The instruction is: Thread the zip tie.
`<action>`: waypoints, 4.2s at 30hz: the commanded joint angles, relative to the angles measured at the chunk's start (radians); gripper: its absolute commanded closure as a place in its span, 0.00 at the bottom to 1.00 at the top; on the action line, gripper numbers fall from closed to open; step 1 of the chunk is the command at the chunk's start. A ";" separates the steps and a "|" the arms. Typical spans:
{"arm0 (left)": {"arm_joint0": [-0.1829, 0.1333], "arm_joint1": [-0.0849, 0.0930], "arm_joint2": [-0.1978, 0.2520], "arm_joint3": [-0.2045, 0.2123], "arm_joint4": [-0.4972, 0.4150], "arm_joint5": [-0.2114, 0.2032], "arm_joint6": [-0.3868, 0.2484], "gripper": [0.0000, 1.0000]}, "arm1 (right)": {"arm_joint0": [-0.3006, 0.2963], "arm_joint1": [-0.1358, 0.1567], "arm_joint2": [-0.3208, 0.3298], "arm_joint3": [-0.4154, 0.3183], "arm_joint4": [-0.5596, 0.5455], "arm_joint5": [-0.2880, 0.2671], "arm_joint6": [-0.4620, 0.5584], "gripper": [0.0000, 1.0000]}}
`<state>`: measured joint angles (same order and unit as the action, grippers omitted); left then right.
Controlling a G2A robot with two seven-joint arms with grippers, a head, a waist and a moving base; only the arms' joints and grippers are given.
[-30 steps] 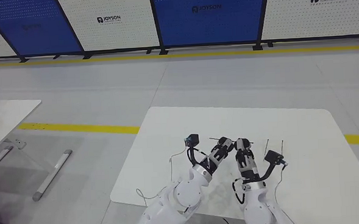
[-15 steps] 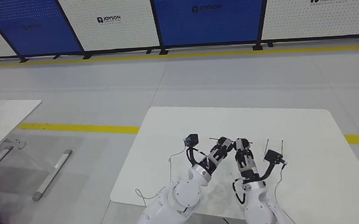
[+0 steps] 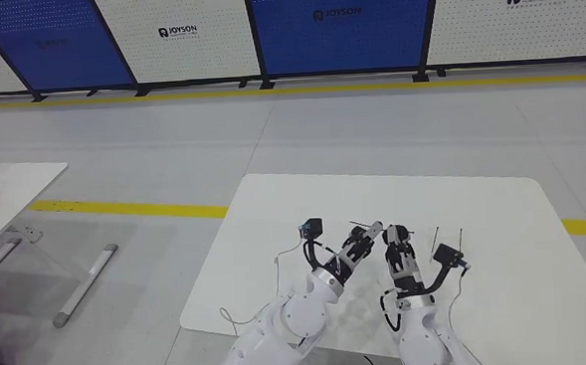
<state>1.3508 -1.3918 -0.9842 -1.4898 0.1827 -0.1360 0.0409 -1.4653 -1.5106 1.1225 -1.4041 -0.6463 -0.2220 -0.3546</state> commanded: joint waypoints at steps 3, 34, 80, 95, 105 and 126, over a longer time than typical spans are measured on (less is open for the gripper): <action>0.001 0.000 -0.005 -0.002 -0.012 -0.006 0.002 0.49 | 0.000 0.000 0.004 0.003 0.002 -0.001 -0.003 1.00; -0.006 -0.004 -0.002 -0.005 -0.034 -0.019 0.023 1.00 | -0.004 0.000 0.011 -0.012 0.005 -0.010 0.005 0.91; 0.042 -0.021 -0.078 -0.116 -0.519 0.128 -0.021 1.00 | -0.016 0.060 0.148 -0.089 -0.638 0.128 0.005 0.00; 0.045 -0.018 -0.083 -0.134 -0.515 0.158 -0.015 1.00 | 0.047 0.117 0.196 -0.119 -0.607 -0.118 0.291 0.00; 0.045 -0.018 -0.080 -0.137 -0.512 0.159 -0.014 1.00 | 0.060 0.153 0.181 -0.162 -0.588 -0.118 0.377 0.00; 0.039 -0.022 -0.070 -0.129 -0.535 0.150 -0.009 1.00 | 0.139 0.141 0.121 -0.059 -0.498 -0.036 0.527 0.00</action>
<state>1.3894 -1.4139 -1.0538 -1.6199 -0.3516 0.0153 0.0314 -1.3258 -1.3699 1.2466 -1.4644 -1.1453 -0.2554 0.1674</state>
